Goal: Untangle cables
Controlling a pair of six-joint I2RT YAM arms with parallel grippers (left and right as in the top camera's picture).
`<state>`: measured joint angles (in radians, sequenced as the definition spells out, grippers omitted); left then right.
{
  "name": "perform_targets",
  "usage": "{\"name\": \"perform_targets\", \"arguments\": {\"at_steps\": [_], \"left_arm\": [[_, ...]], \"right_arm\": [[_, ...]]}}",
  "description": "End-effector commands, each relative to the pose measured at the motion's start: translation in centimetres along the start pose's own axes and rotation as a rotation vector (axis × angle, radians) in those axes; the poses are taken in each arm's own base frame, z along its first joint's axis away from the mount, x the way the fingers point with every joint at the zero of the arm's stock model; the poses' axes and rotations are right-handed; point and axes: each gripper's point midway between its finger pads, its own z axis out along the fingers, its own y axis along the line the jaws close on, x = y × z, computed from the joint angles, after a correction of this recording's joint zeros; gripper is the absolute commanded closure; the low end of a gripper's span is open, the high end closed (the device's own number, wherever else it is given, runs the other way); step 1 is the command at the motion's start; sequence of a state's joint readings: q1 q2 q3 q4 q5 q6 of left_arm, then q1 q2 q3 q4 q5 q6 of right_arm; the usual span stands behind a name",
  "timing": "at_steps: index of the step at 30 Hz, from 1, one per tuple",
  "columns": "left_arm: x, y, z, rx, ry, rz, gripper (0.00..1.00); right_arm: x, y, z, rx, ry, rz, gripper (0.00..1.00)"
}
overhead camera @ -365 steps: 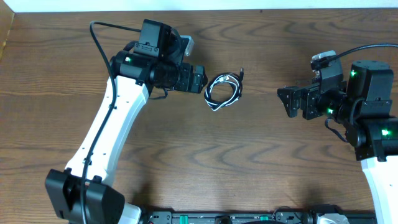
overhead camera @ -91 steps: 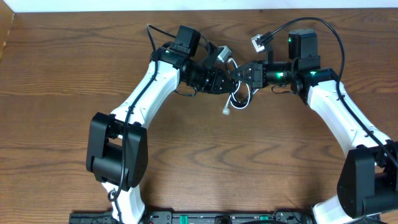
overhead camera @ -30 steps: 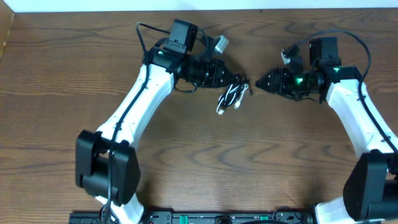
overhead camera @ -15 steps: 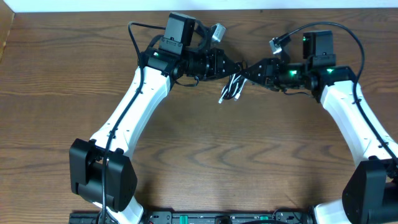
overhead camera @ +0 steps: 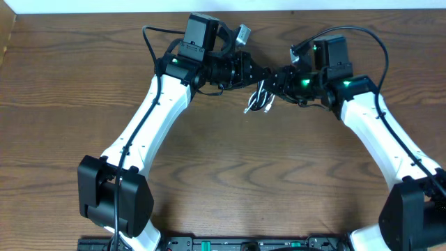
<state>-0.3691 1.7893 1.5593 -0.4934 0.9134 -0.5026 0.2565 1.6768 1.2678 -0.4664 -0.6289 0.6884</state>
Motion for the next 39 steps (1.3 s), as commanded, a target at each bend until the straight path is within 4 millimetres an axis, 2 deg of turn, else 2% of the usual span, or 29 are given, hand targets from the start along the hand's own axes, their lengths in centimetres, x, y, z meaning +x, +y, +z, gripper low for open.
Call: {"name": "perform_targets", "arguments": {"at_steps": [1,5,7,8,12,14,18,21,26,29,32,34,37,39], "left_arm": [[0.0,-1.0,-0.8,0.019,-0.011,0.006,0.93],[0.0,-0.9,-0.9,0.018,-0.014,0.005,0.93],[-0.2,-0.7,-1.1,0.016,-0.020,0.002,0.93],[-0.4,-0.5,-1.3,0.014,-0.025,0.000,0.93],[-1.0,0.5,-2.1,-0.004,-0.044,0.013,0.92],[-1.0,1.8,-2.6,-0.057,-0.049,0.011,0.93],[0.3,5.7,-3.5,-0.238,-0.024,0.006,0.92],[1.8,8.0,-4.2,-0.362,0.024,0.024,0.92],[3.7,10.4,-5.4,-0.496,0.111,0.103,0.93],[4.3,11.6,-6.0,-0.574,0.150,0.146,0.93],[5.0,12.1,-6.0,-0.586,0.186,0.177,0.93],[5.3,12.2,-5.9,-0.585,0.197,0.178,0.93],[5.7,11.1,-4.8,-0.528,0.219,0.221,0.92],[5.7,9.8,-4.0,-0.447,0.219,0.247,0.92]], "right_arm": [[-1.2,-2.6,1.1,0.105,-0.046,0.042,0.71],[-1.1,-4.7,1.9,0.156,-0.025,0.047,0.85],[-1.0,-5.9,1.6,0.184,-0.011,0.043,0.96],[-1.1,-6.5,1.4,0.200,-0.009,0.039,0.99],[-1.8,-8.8,-0.3,0.238,-0.008,0.020,0.99],[-2.2,-9.3,-1.2,0.213,-0.001,0.000,0.99],[-2.9,-7.5,-3.0,-0.013,0.032,-0.077,0.99],[-3.8,-6.0,-5.3,-0.201,0.026,-0.072,0.99],[-5.0,-4.3,-9.4,-0.444,0.008,-0.064,0.99],[-5.7,-4.1,-11.4,-0.527,-0.006,-0.042,0.99],[-6.5,-4.6,-13.4,-0.577,-0.030,-0.011,0.99],[-6.7,-5.1,-13.8,-0.569,-0.045,-0.002,0.99],[-6.9,-5.7,-13.0,-0.513,-0.053,0.015,0.99],[-6.5,-5.8,-12.0,-0.475,-0.040,0.027,0.89]]}}
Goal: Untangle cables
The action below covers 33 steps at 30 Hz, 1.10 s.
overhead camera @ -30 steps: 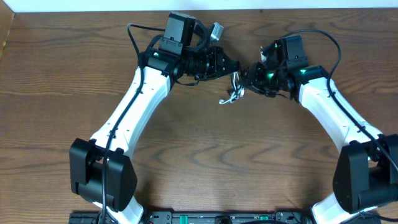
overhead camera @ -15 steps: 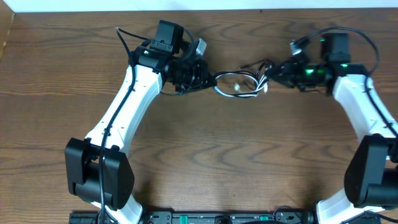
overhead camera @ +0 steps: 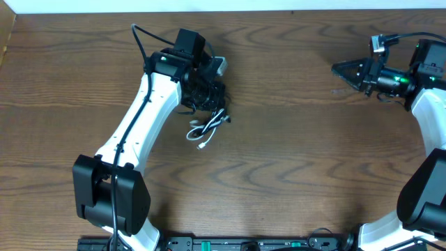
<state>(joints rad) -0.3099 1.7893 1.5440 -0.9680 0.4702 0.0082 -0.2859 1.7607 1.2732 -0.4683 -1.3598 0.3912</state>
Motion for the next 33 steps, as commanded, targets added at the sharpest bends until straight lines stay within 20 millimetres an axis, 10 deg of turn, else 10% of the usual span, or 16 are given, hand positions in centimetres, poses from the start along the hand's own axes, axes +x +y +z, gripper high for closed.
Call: {"name": "perform_targets", "arguments": {"at_steps": [1,7,33], "left_arm": [[-0.2,-3.1,-0.5,0.136,-0.030,0.106,0.93],[-2.4,-7.4,-1.8,0.387,-0.126,0.157,0.93],[-6.9,-8.9,-3.4,0.517,-0.162,-0.392,0.92]], "right_arm": [[0.8,-0.6,1.7,0.039,0.035,0.027,0.80],[3.1,-1.3,5.4,0.125,0.110,0.018,0.47],[10.9,-3.3,16.3,0.486,0.224,-0.031,0.52]]}}
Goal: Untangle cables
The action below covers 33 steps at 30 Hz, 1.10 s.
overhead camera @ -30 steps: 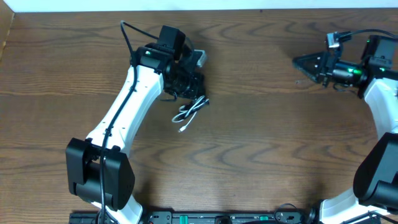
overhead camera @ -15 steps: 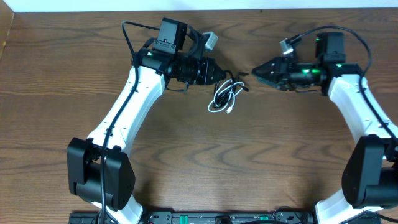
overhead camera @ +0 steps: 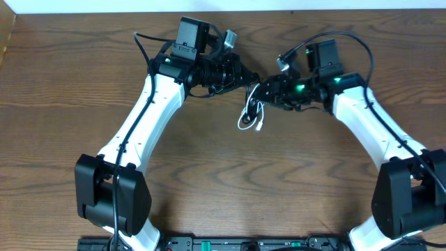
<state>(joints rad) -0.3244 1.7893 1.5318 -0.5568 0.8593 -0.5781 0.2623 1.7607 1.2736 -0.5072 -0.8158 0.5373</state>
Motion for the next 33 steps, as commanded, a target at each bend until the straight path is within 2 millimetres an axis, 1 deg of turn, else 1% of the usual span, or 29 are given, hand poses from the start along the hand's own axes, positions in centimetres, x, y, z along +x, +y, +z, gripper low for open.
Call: {"name": "perform_targets", "arguments": {"at_steps": [1,5,7,8,9,11,12,14,16,18,20,23,27,29,30,33], "left_arm": [[0.1,-1.3,-0.7,0.034,-0.003,-0.069,0.93],[0.4,-1.8,-0.7,0.064,0.016,-0.070,0.93],[0.6,-2.2,-0.7,0.082,0.028,-0.066,0.93],[0.7,-2.4,-0.8,0.093,0.037,-0.066,0.93],[0.7,-2.4,-0.8,0.095,0.039,-0.066,0.92],[0.8,-2.4,-0.8,0.095,0.039,-0.066,0.93],[0.7,-2.4,-0.8,0.094,0.038,-0.060,0.93],[0.6,-2.2,-0.8,0.085,0.028,-0.028,0.93],[0.3,-1.6,-0.9,0.064,0.011,0.005,0.93],[-0.2,-0.2,-1.2,0.001,-0.016,-0.004,0.93],[-0.5,1.9,-1.6,-0.094,-0.047,-0.041,0.93],[-0.8,5.3,-2.6,-0.252,-0.080,-0.037,0.93],[-0.3,10.3,-4.7,-0.532,-0.102,-0.026,0.93],[0.2,11.8,-5.6,-0.630,-0.090,-0.005,0.92],[0.4,12.2,-5.7,-0.657,-0.077,0.016,0.92],[1.2,12.7,-5.5,-0.673,-0.023,0.080,0.92]], "right_arm": [[-0.6,-1.1,1.6,0.110,-0.050,0.021,0.53],[-1.0,-1.9,3.1,0.168,-0.084,0.046,0.55],[-1.1,-2.3,4.1,0.172,-0.083,0.050,0.59],[-1.1,-3.0,5.1,0.174,-0.074,0.068,0.65],[-1.0,-3.3,5.7,0.171,-0.065,0.068,0.71],[-1.0,-3.9,6.4,0.172,-0.054,0.074,0.91],[-1.0,-4.2,6.4,0.174,-0.055,0.080,0.99],[-1.4,-4.4,5.9,0.168,-0.061,0.083,0.99],[-2.1,-3.9,4.7,0.130,-0.071,0.074,0.99],[-2.9,-3.1,2.9,0.080,-0.088,0.045,0.99],[-3.7,-1.7,0.3,-0.005,-0.103,-0.002,0.99],[-4.5,0.4,-3.8,-0.141,-0.123,-0.037,0.99],[-4.6,2.3,-8.8,-0.315,-0.124,-0.052,0.99],[-4.5,3.0,-10.5,-0.397,-0.108,-0.055,0.99],[-4.3,3.3,-11.2,-0.433,-0.096,-0.057,0.99],[-4.0,3.5,-11.9,-0.473,-0.080,-0.059,0.99]]}}
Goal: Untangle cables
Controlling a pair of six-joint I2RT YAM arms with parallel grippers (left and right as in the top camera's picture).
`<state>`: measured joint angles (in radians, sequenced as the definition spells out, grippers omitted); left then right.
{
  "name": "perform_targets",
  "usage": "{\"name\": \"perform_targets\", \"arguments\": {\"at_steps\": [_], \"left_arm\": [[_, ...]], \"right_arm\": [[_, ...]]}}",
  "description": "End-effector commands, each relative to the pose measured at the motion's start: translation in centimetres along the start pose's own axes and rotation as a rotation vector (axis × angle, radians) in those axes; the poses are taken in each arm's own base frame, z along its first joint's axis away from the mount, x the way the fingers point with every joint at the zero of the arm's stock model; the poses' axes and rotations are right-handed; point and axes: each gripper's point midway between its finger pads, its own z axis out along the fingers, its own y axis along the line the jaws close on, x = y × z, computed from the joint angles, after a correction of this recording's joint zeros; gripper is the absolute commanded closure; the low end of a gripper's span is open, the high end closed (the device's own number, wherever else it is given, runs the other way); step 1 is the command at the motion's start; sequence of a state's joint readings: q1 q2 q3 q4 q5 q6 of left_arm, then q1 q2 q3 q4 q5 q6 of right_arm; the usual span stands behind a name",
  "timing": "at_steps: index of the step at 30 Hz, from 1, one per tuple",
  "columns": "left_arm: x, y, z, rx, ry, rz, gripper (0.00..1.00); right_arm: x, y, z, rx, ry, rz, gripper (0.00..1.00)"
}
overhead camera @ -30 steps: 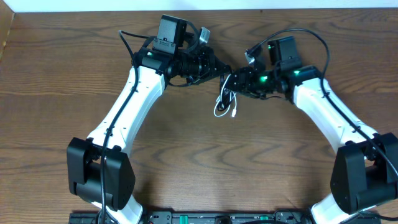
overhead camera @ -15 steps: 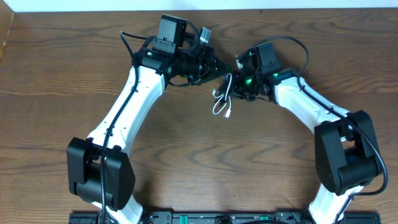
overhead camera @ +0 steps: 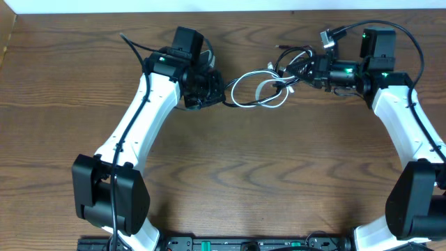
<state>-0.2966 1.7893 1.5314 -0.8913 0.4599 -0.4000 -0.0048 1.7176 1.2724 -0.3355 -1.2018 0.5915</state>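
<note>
A white cable (overhead camera: 252,92) is drawn out in loose loops between my two grippers at the back middle of the table. My left gripper (overhead camera: 221,95) is shut on the cable's left end. My right gripper (overhead camera: 295,75) is shut on the right end, where a black cable (overhead camera: 287,56) curls up beside the white one. The overlapping loops hang between the two grippers. How much of the black cable is wound into the white one cannot be told.
The brown wooden table (overhead camera: 230,181) carries nothing else. The left arm (overhead camera: 139,118) slants up from the front left and the right arm (overhead camera: 408,132) from the front right. A pale wall edge runs along the back.
The grippers were close together over a hanging bunch of cable. Now they stand apart, the left one further left and the right one further right, and the white cable is spread into open loops between them.
Both grippers met at a small cable bundle in the back middle. Then the left one held the bundle at the left while the right one stood far to the right. They met again at the bundle, and now hold it drawn out between them.
</note>
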Motion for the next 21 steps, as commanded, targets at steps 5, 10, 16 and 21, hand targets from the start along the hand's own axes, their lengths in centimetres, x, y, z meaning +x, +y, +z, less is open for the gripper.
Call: {"name": "perform_targets", "arguments": {"at_steps": [5,10,16,21], "left_arm": [[0.9,3.5,0.5,-0.189,0.003,0.213,0.93],[2.7,3.8,1.9,-0.221,0.060,0.291,0.93],[3.4,6.4,2.8,-0.320,0.072,0.288,0.92],[3.6,7.9,3.0,-0.386,0.071,0.288,0.93]], "right_arm": [[0.0,2.9,-2.0,-0.156,0.043,-0.046,0.99],[-2.5,4.8,-3.5,-0.199,-0.008,-0.048,0.99],[-5.7,7.5,-7.2,-0.238,-0.114,-0.079,0.99],[-7.4,7.7,-10.4,-0.231,-0.211,-0.115,0.99]]}}
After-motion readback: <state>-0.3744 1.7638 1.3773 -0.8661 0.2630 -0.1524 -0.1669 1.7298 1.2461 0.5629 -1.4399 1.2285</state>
